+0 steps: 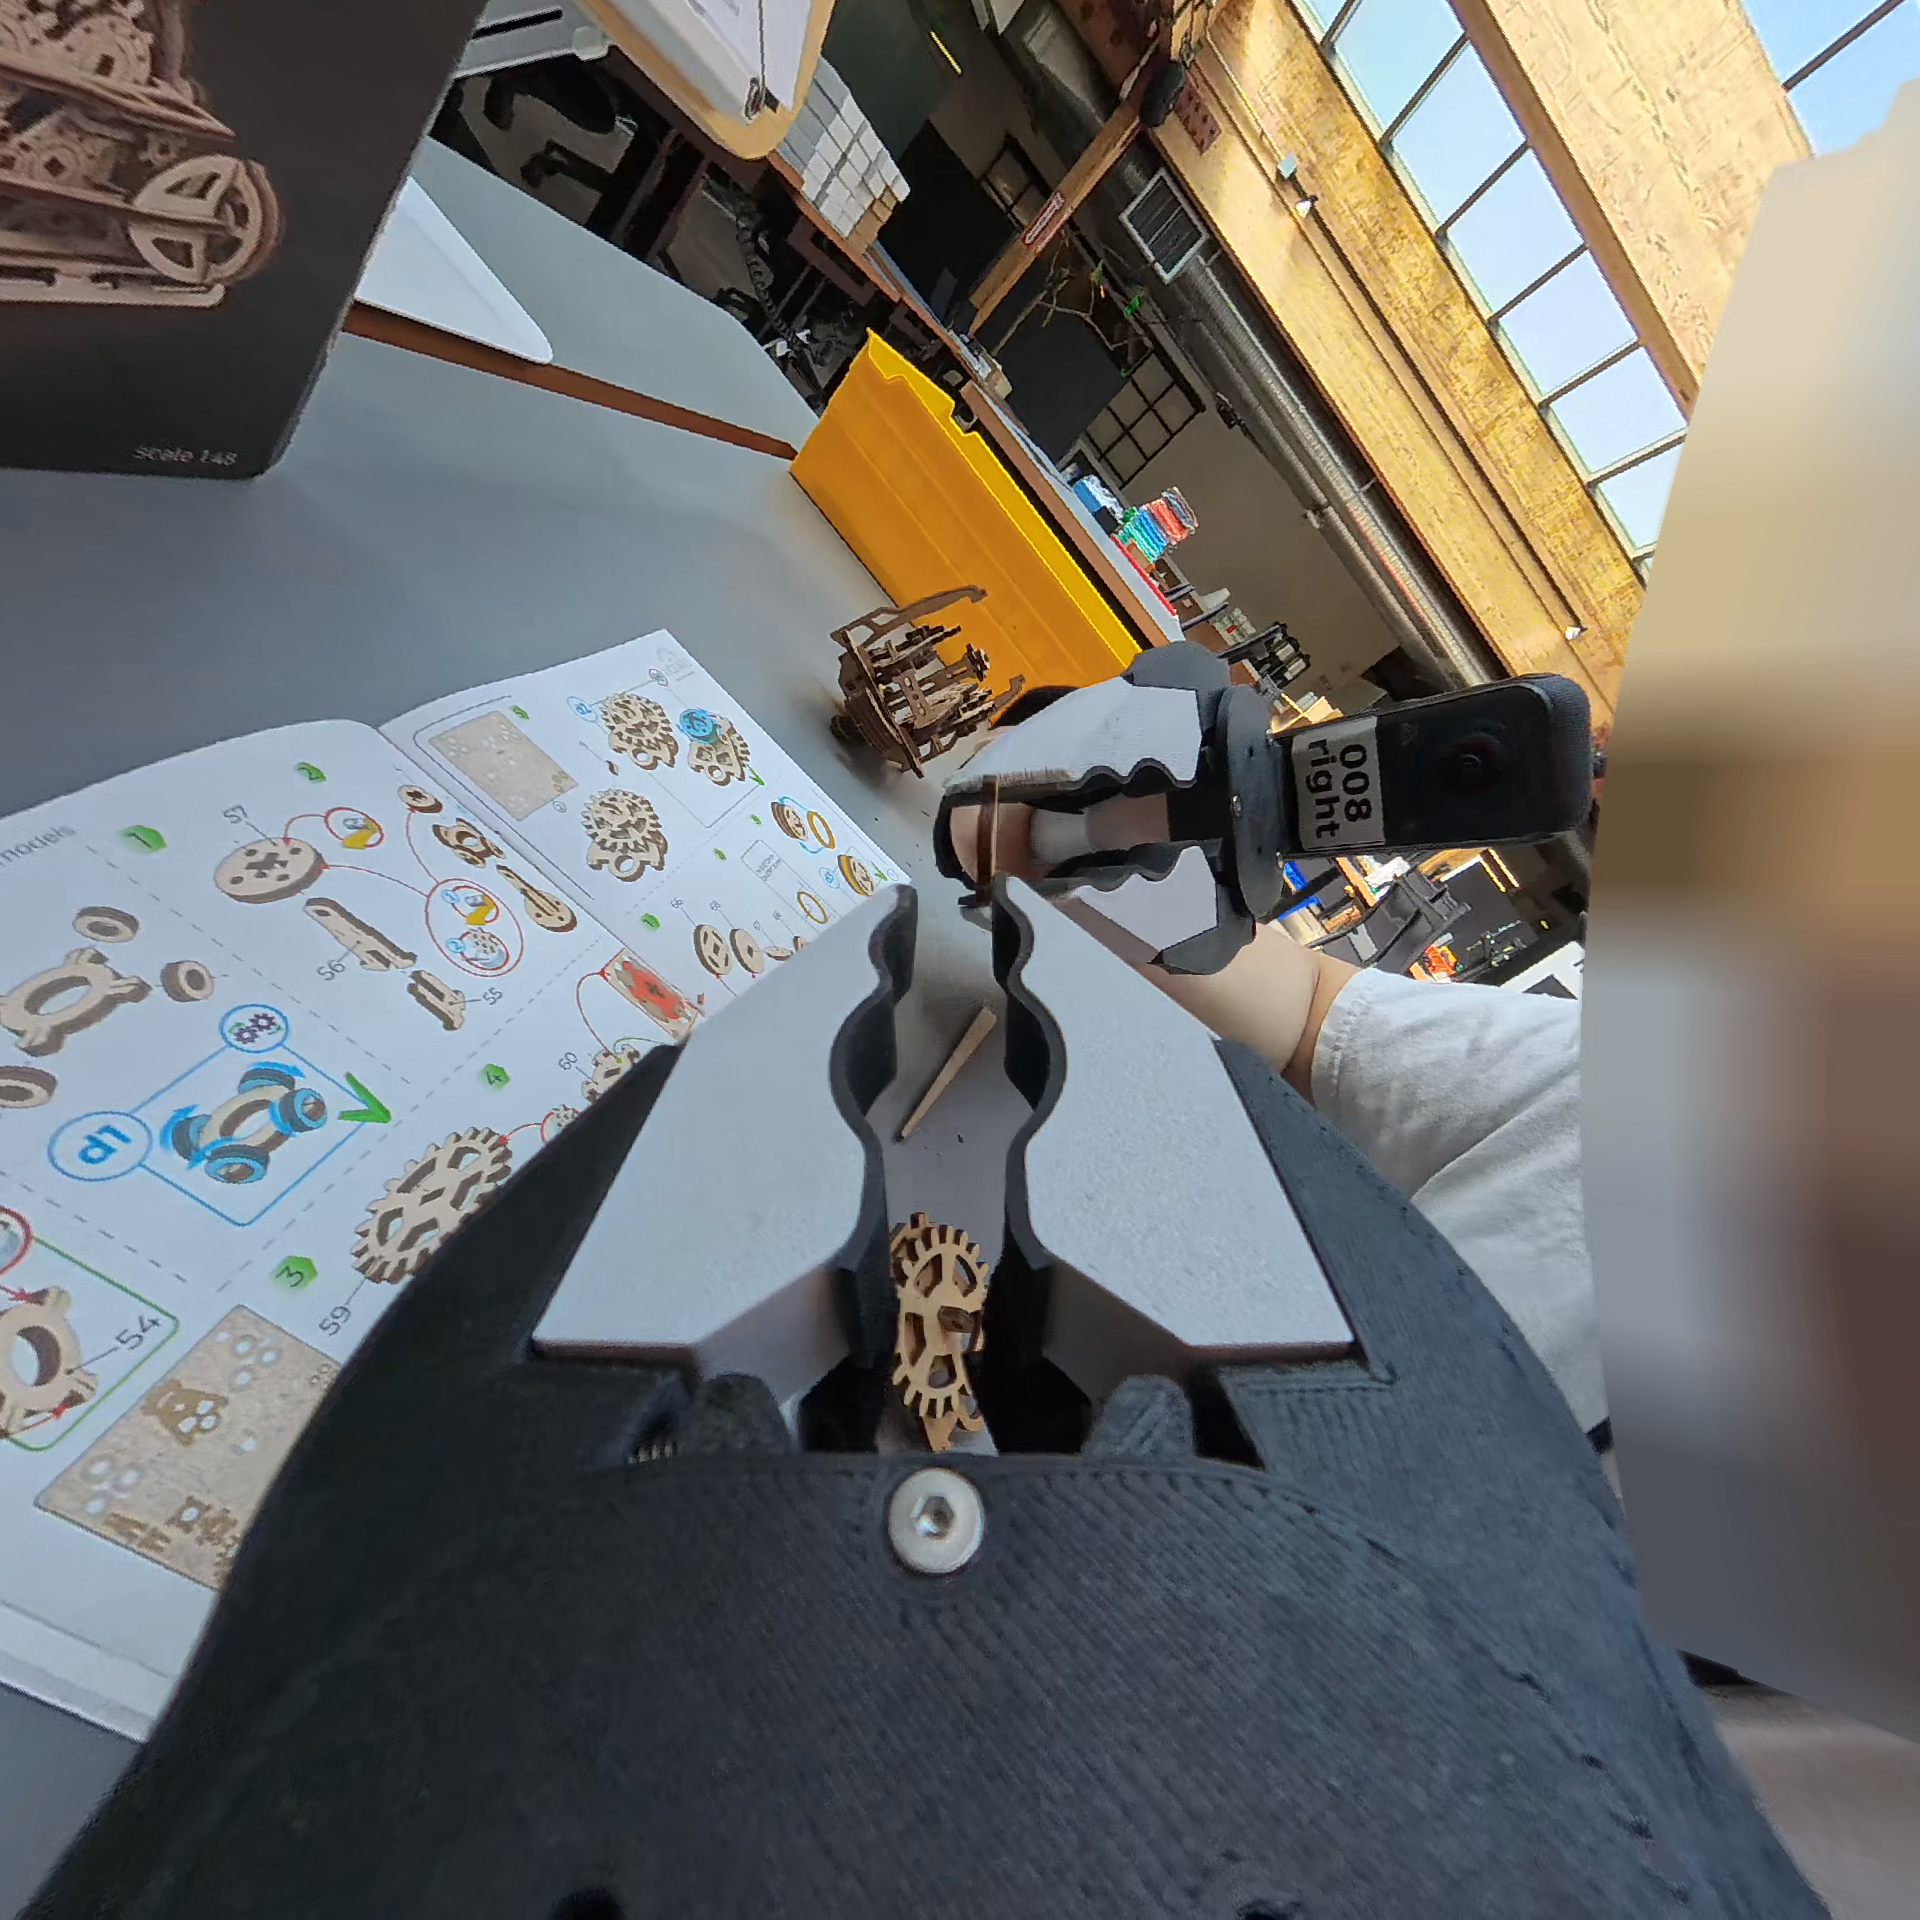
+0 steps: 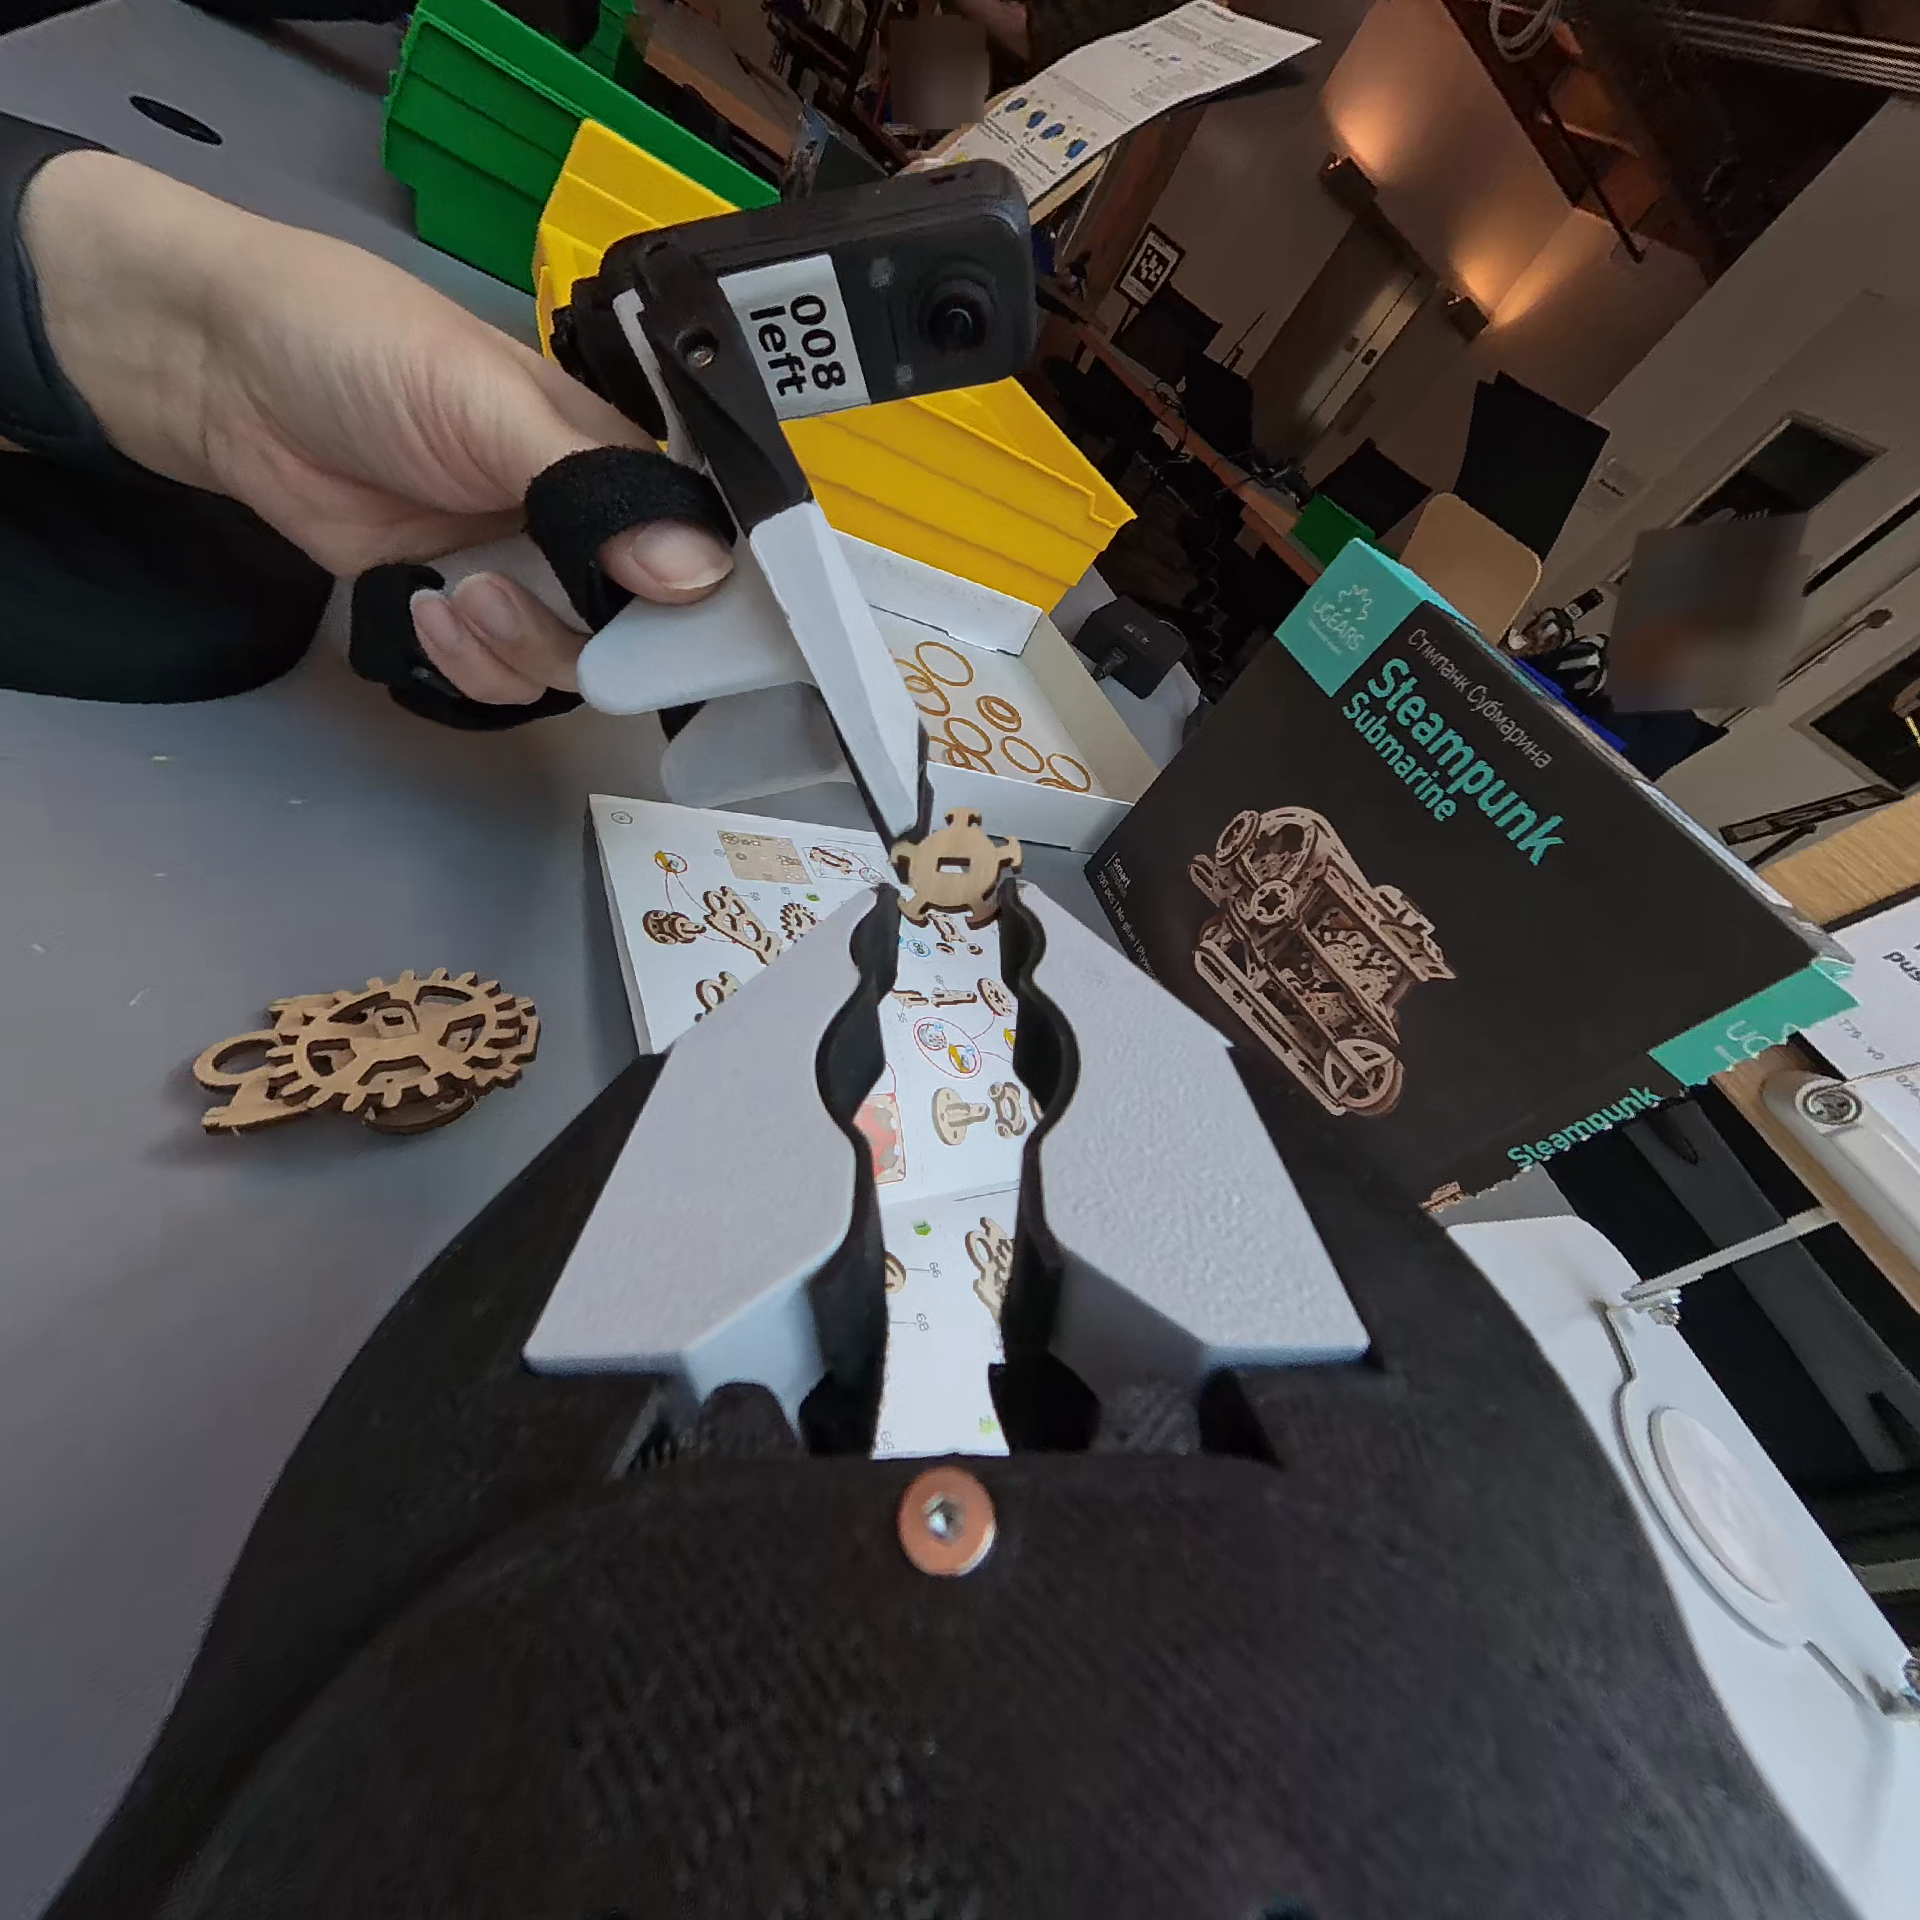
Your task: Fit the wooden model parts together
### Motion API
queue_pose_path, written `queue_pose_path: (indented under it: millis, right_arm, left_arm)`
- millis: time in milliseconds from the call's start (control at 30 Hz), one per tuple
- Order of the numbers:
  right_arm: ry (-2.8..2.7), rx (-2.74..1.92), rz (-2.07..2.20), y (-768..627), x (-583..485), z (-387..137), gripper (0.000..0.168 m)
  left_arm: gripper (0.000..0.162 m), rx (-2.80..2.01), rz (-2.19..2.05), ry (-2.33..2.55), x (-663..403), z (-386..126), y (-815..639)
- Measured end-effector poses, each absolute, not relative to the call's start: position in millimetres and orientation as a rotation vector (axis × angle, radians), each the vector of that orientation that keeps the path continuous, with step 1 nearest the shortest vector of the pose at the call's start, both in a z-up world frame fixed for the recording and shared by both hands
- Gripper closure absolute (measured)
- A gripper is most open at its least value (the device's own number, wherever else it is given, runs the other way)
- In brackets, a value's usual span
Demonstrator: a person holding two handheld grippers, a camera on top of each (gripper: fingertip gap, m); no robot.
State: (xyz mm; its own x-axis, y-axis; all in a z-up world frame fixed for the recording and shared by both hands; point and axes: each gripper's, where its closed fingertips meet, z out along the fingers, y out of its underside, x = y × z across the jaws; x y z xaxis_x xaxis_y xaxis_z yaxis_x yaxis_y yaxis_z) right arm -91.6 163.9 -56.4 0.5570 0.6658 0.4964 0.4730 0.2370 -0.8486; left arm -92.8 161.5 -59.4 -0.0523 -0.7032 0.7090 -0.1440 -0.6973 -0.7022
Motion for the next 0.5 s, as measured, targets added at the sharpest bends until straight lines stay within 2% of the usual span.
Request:
queue_pose_path:
  millis: [167, 300, 500]
  right_arm:
    - [-1.17, -1.366, 0.243, 154.2, -97.5, -62.0, 0.15]
    - [-1.237, -1.349, 0.189, 151.5, -102.0, -70.2, 0.15]
    - [-1.244, -1.357, 0.205, 151.5, -102.0, -73.1, 0.15]
  left_arm:
    - [0.147, -1.766, -1.773, 0.959, -91.9, -55.6, 157.5]
    - [0.161, -1.787, -1.79, 1.012, -89.8, -61.8, 150.2]
    - [0.162, -1.804, -1.792, 1.039, -90.9, -65.4, 149.2]
